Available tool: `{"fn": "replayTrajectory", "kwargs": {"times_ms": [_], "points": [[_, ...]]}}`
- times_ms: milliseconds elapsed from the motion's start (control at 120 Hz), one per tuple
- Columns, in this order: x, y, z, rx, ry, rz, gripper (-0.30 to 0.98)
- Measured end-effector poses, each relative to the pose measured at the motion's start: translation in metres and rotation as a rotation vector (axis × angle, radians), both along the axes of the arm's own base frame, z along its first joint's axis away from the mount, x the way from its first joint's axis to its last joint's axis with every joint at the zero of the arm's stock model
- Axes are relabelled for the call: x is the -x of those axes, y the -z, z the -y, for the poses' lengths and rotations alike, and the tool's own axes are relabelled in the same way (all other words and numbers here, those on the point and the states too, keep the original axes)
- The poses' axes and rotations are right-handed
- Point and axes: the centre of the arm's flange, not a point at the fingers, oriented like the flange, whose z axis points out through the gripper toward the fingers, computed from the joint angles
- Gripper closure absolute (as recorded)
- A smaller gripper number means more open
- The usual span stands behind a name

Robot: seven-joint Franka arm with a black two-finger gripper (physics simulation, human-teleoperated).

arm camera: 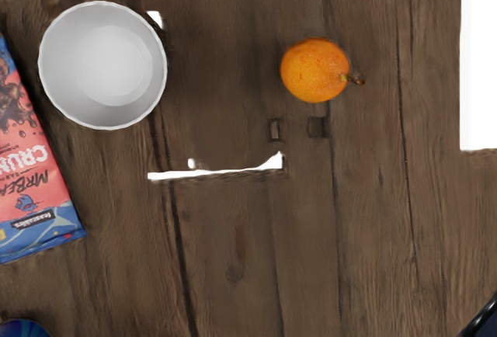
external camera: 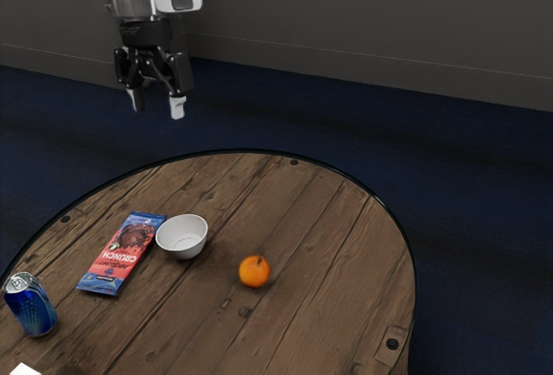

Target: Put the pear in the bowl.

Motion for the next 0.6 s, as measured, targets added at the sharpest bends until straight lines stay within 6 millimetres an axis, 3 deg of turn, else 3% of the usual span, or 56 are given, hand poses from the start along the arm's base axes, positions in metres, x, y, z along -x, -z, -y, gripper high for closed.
{"fn": "replayTrajectory", "kwargs": {"times_ms": [133,258,358,483,600], "points": [[-0.019,0.005,-0.021,0.012,-0.033,0.088,0.02],[-0.056,0.073,0.001,0.012,-0.003,0.027,0.02],[-0.073,0.129,0.014,0.008,-0.005,-0.019,0.02],[-0.074,0.191,0.026,0.01,-0.064,-0.054,0.02],[-0.069,0.224,0.046,0.002,-0.142,-0.053,0.02]]}}
